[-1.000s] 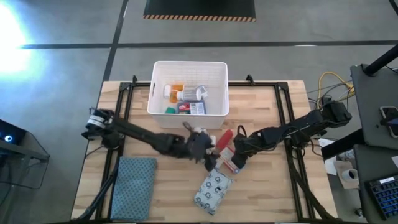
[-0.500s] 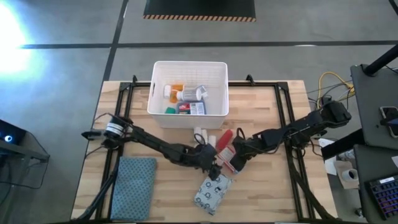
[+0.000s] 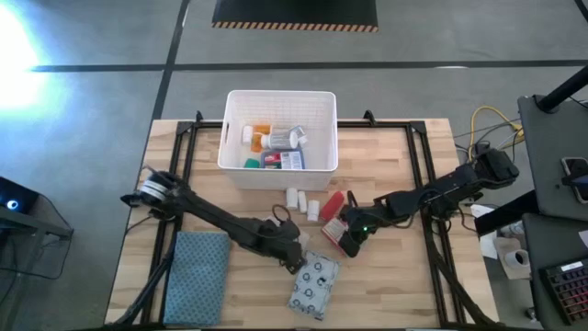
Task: Pick & place medical supplies in basket/bin
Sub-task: Put the band aid box into the white bin
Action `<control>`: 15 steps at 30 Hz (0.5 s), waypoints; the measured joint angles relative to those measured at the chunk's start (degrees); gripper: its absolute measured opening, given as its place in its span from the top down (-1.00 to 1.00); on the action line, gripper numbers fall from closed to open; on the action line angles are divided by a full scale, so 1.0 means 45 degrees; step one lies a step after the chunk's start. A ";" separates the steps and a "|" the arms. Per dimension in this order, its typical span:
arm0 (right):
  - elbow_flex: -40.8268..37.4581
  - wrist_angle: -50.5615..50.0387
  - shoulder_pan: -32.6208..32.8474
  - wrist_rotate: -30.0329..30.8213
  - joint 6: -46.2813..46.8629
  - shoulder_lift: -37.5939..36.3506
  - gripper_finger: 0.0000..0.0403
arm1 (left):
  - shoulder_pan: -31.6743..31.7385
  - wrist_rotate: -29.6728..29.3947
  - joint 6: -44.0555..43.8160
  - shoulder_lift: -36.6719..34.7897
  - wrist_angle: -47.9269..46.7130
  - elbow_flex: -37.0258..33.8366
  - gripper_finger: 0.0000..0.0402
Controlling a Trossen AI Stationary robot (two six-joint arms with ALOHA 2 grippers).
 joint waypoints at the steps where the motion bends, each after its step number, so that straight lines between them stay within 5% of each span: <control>1: 0.0005 0.0018 0.0067 0.0310 0.0005 -0.0204 0.50 | -0.0142 -0.0464 -0.0147 -0.0260 0.0146 0.0022 -0.27; 7: 0.0010 -0.1522 0.0246 0.2069 0.1201 -0.1461 0.50 | -0.0338 -0.3318 -0.0112 -0.1430 0.1779 0.0405 -0.27; 15: -0.0357 -0.3522 0.0251 0.2293 0.2626 -0.1267 0.50 | 0.0778 -0.2255 0.3078 -0.0103 0.4516 0.1353 -0.27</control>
